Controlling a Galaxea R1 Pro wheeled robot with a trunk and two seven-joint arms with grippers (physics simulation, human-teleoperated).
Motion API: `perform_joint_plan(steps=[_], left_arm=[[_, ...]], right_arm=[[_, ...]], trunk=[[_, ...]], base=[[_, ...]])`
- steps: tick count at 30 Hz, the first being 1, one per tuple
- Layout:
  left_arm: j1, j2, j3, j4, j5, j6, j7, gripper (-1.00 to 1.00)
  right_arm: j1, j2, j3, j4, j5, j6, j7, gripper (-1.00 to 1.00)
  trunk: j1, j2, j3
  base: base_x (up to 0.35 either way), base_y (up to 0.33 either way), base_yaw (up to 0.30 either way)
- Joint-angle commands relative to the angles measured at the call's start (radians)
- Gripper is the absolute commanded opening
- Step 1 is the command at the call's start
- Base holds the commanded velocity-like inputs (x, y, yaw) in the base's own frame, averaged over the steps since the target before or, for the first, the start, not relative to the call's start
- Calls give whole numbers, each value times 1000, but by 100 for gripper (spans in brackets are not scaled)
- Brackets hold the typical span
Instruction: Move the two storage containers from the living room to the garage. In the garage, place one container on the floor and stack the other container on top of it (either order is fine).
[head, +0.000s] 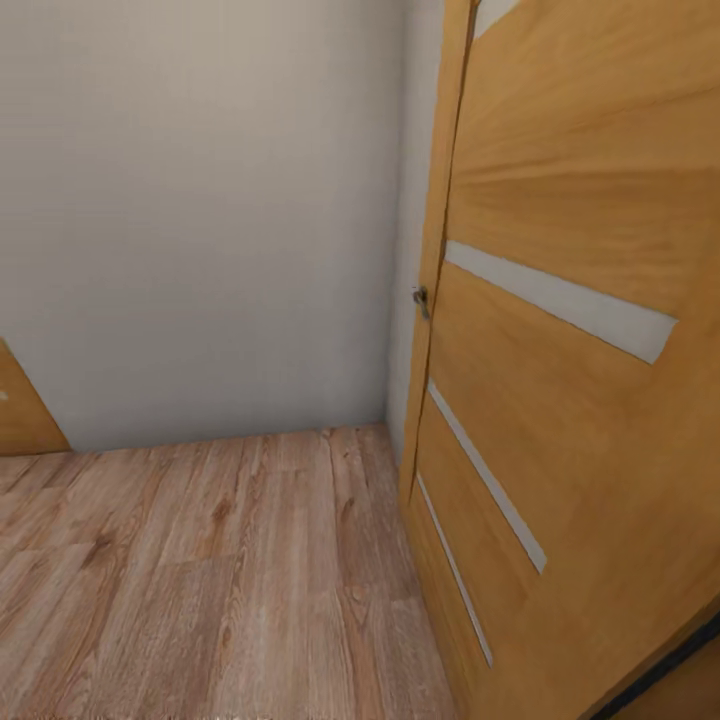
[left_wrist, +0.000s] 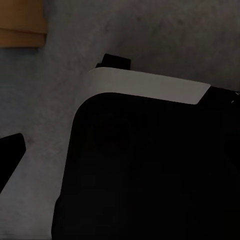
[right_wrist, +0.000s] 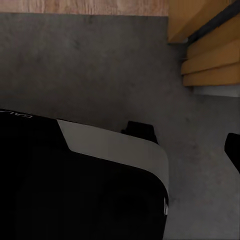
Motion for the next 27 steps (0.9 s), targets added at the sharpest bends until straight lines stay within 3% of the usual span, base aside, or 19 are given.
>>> perform_joint_plan(steps=[1, 27], left_arm=[[-2, 0, 7, 4, 4, -7, 1, 100], [-2, -1, 6, 4, 4, -7, 1, 100]], right_arm=[[0, 0, 2, 0, 4, -2, 0, 100], [0, 0, 2, 0, 4, -2, 0, 100]], trunk=[[0, 0, -1], [0, 0, -1]], base=[[-9, 8, 291], [-1, 1, 286]])
